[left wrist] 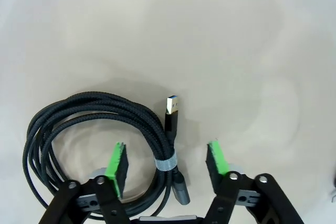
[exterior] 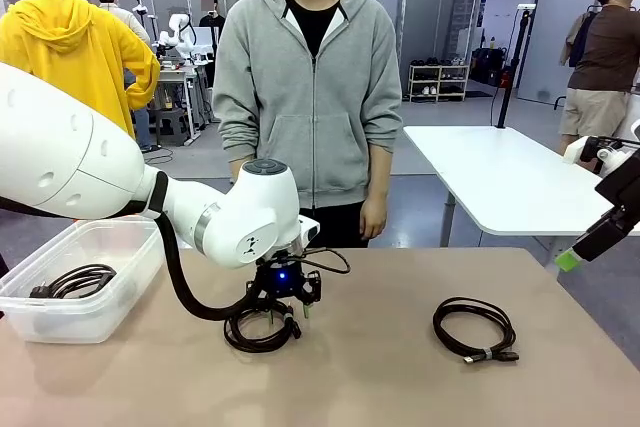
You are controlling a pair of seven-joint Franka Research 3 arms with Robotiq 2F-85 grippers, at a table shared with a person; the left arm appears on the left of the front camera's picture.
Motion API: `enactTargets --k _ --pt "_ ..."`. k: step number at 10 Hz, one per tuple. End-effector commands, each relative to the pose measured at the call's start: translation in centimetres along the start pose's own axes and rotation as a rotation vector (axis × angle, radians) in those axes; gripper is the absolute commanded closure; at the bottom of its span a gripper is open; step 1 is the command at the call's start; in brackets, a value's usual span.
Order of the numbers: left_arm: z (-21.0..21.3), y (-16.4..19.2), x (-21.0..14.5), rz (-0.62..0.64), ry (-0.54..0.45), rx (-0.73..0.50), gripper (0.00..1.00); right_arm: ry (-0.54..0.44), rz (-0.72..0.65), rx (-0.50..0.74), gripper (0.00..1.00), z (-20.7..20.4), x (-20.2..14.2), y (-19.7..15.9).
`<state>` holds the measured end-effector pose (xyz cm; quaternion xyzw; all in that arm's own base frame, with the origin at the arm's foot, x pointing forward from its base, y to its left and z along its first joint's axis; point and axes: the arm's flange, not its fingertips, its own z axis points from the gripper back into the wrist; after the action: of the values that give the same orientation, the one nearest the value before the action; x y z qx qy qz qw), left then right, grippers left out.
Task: Organize and store the cables.
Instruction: Place the USB Extension Cable into the Organizing box.
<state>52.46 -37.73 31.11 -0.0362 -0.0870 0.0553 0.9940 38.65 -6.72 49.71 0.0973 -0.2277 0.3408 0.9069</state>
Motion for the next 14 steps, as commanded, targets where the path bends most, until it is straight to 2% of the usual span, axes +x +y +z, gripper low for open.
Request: enactTargets --k 1,3,4,5,7,8,9,10,12,14 --pt "-0.1 -0.4 0.3 0.015 0.025 0.038 1.0 0.01 -0.025 -0.01 0.0 0.1 0.3 0.0" --pt "-0.3 -0.4 0.2 0.019 0.028 0.044 1.0 0.01 -0.025 -0.01 0.0 0.1 0.3 0.0" --pt "-0.3 -0.5 0.2 0.02 0.03 0.045 0.96 0.01 -0.025 -0.01 0.0 0.1 0.3 0.0" --pt "-0.1 -0.7 0.2 0.018 0.028 0.048 1.0 0.01 -0.025 -0.01 0.0 0.1 0.3 0.0" --pt "0.3 -0.8 0.4 0.008 0.03 0.037 1.0 0.01 -0.025 -0.01 0.0 0.1 0.3 0.0" --pt "1.3 -1.4 0.5 -0.053 0.049 0.05 1.0 0.01 -0.025 -0.01 0.0 0.1 0.3 0.0" --pt "4.5 -2.9 1.0 -0.168 0.079 0.044 1.0 0.01 -0.025 -0.01 0.0 0.1 0.3 0.0" --pt "8.1 -3.9 1.3 -0.243 0.056 0.042 1.0 0.01 -0.025 -0.01 0.0 0.1 0.3 0.0" --pt "14.5 -4.2 1.3 -0.324 0.048 0.039 1.0 0.01 -0.025 -0.01 0.0 0.1 0.3 0.0" --pt "17.6 -3.7 1.0 -0.345 0.008 0.059 1.0 0.01 -0.025 -0.01 0.0 0.1 0.3 0.0"
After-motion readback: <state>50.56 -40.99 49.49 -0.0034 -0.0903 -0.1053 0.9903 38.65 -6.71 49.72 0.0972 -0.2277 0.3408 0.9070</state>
